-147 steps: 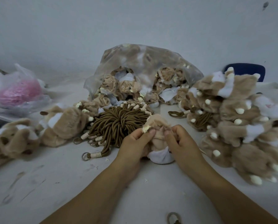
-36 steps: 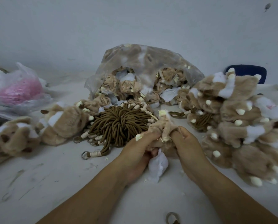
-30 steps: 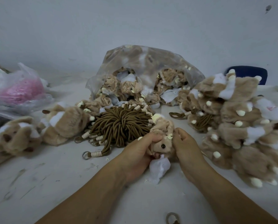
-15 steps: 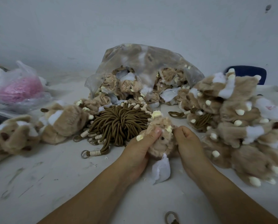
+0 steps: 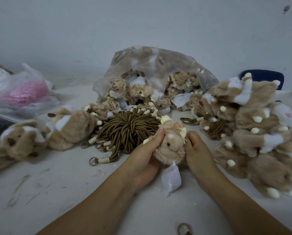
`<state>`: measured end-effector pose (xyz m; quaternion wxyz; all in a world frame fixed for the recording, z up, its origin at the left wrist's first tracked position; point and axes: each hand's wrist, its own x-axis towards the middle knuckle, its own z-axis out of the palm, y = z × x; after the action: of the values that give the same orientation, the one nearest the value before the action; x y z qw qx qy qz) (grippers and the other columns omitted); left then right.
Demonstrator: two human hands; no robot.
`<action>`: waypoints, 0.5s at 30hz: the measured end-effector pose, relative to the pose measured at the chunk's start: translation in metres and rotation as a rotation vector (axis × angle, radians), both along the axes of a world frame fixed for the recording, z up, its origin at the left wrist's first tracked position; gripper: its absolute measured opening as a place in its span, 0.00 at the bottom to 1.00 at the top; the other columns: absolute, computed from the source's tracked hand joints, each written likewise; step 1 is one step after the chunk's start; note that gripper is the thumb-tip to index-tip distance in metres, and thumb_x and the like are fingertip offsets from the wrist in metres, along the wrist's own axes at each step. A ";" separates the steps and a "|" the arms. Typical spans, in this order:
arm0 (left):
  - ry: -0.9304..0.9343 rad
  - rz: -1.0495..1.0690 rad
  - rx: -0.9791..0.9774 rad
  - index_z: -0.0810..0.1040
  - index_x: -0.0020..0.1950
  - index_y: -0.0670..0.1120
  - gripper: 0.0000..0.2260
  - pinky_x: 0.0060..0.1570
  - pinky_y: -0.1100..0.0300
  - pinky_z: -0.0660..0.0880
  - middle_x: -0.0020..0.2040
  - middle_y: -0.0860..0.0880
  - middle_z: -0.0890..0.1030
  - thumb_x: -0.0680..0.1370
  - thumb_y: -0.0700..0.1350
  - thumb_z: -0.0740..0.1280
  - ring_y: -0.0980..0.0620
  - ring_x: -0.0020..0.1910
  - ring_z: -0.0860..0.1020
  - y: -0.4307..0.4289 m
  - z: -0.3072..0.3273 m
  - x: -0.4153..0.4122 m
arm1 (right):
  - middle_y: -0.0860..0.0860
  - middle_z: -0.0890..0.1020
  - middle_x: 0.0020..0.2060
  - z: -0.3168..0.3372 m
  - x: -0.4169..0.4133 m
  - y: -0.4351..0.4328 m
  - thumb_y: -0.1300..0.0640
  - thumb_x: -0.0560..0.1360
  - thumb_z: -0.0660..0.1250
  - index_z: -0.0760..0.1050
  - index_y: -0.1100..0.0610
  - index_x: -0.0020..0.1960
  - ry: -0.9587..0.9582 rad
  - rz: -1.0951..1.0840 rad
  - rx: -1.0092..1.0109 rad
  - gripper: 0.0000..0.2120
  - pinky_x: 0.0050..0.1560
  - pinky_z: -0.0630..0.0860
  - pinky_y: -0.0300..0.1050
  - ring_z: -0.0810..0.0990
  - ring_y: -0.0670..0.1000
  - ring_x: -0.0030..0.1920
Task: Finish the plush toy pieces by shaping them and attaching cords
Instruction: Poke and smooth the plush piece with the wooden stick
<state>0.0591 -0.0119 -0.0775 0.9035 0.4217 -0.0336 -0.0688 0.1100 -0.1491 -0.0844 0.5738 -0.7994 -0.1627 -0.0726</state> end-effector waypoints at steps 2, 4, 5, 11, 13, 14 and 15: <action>0.007 -0.031 -0.023 0.77 0.67 0.38 0.22 0.63 0.53 0.76 0.66 0.38 0.78 0.79 0.51 0.64 0.45 0.65 0.77 0.000 0.002 -0.001 | 0.56 0.75 0.47 -0.002 0.000 0.001 0.59 0.81 0.56 0.72 0.63 0.48 -0.009 0.027 -0.068 0.09 0.48 0.73 0.50 0.76 0.54 0.46; 0.011 -0.037 -0.018 0.75 0.68 0.37 0.24 0.65 0.52 0.74 0.67 0.38 0.77 0.79 0.52 0.64 0.44 0.67 0.76 0.000 0.002 -0.001 | 0.56 0.75 0.47 -0.004 0.002 0.001 0.59 0.81 0.56 0.72 0.63 0.48 0.013 0.034 -0.105 0.09 0.47 0.73 0.48 0.76 0.54 0.46; 0.013 -0.023 -0.001 0.74 0.69 0.37 0.24 0.66 0.51 0.73 0.67 0.37 0.77 0.79 0.52 0.64 0.43 0.67 0.75 0.001 0.002 -0.001 | 0.54 0.75 0.46 -0.005 0.003 0.000 0.58 0.81 0.56 0.72 0.62 0.47 0.023 0.032 -0.111 0.10 0.45 0.72 0.43 0.76 0.53 0.44; 0.003 0.200 0.122 0.75 0.68 0.37 0.25 0.72 0.45 0.67 0.65 0.36 0.78 0.78 0.53 0.64 0.40 0.67 0.75 0.004 -0.002 0.003 | 0.47 0.73 0.48 -0.004 -0.003 -0.006 0.42 0.77 0.59 0.71 0.47 0.44 -0.098 -0.080 0.022 0.10 0.42 0.72 0.33 0.76 0.39 0.41; -0.002 0.251 0.190 0.78 0.65 0.38 0.25 0.69 0.46 0.70 0.63 0.36 0.80 0.76 0.55 0.66 0.41 0.64 0.78 0.005 -0.003 0.002 | 0.44 0.71 0.46 0.001 -0.009 -0.007 0.40 0.77 0.59 0.70 0.45 0.44 -0.249 -0.081 0.050 0.10 0.41 0.71 0.31 0.75 0.41 0.42; 0.006 0.264 0.223 0.79 0.63 0.38 0.25 0.67 0.47 0.73 0.61 0.36 0.81 0.76 0.56 0.67 0.41 0.63 0.79 0.005 -0.003 0.001 | 0.43 0.71 0.44 0.004 -0.012 -0.006 0.40 0.76 0.61 0.71 0.45 0.44 -0.291 -0.047 0.031 0.09 0.41 0.71 0.29 0.75 0.41 0.42; 0.015 0.276 0.252 0.80 0.61 0.38 0.25 0.65 0.47 0.74 0.60 0.35 0.81 0.75 0.57 0.68 0.40 0.61 0.80 0.004 -0.003 0.000 | 0.43 0.72 0.44 0.005 -0.014 -0.003 0.41 0.75 0.63 0.71 0.45 0.44 -0.301 -0.009 -0.007 0.09 0.40 0.71 0.29 0.75 0.41 0.42</action>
<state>0.0595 -0.0077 -0.0808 0.8445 0.5317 0.0402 0.0491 0.0959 -0.1524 -0.0796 0.5399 -0.7820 -0.2437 -0.1936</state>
